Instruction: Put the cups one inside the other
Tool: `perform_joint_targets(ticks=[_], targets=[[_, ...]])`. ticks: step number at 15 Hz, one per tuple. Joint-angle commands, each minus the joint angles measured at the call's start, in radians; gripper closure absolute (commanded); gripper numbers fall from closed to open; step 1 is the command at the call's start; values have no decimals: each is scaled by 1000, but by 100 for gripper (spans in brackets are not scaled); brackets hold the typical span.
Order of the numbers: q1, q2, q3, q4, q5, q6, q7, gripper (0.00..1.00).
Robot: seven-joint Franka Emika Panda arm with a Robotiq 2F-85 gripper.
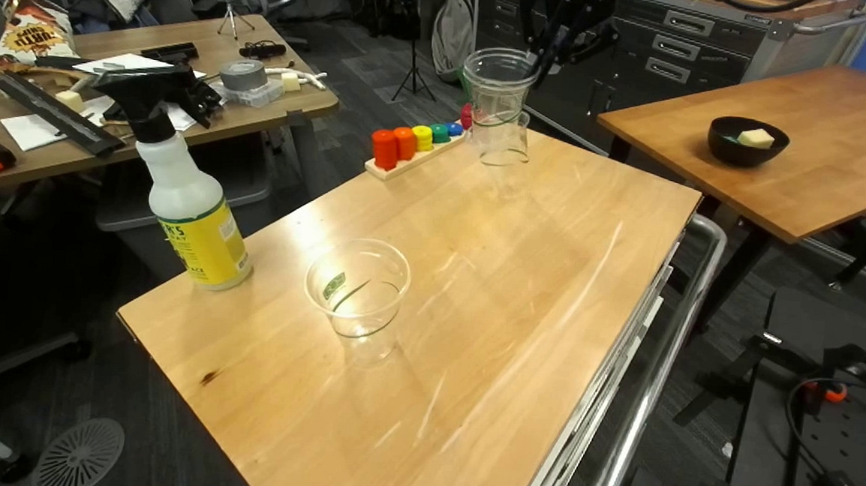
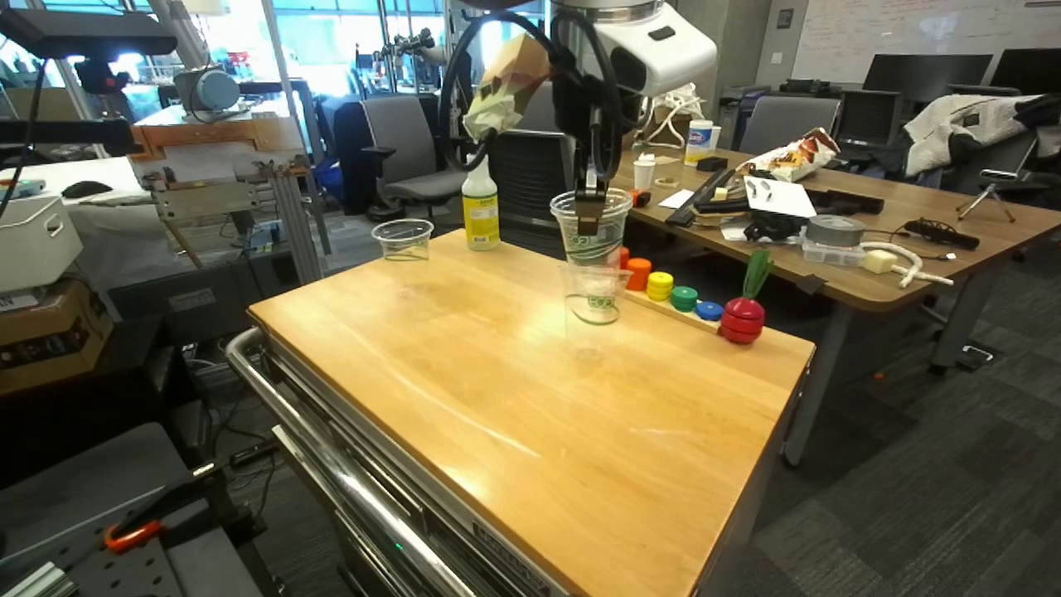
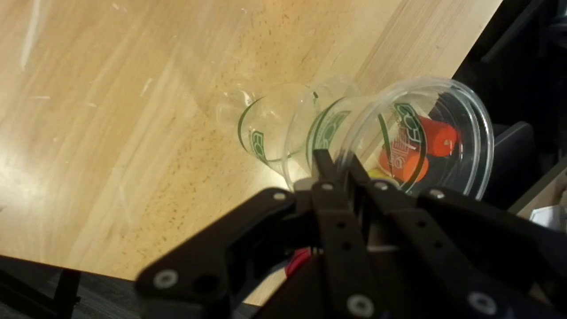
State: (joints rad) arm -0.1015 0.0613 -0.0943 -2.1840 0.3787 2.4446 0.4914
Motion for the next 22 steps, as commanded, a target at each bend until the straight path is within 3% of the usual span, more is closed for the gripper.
perform_joint_targets(ticks=[1, 8, 14, 15, 16, 18, 22], targets=[[12, 39, 1, 63, -37, -23, 7, 92], [18, 35, -19, 31, -208, -57, 49, 92], [17, 63, -18, 47, -224, -79, 49, 91], [18, 64, -20, 47, -228, -76, 56, 87], [18, 63, -20, 46, -228, -76, 55, 64], [18, 57, -23, 40, -237, -72, 59, 60], [15, 57, -32, 38, -257, -72, 70, 31]])
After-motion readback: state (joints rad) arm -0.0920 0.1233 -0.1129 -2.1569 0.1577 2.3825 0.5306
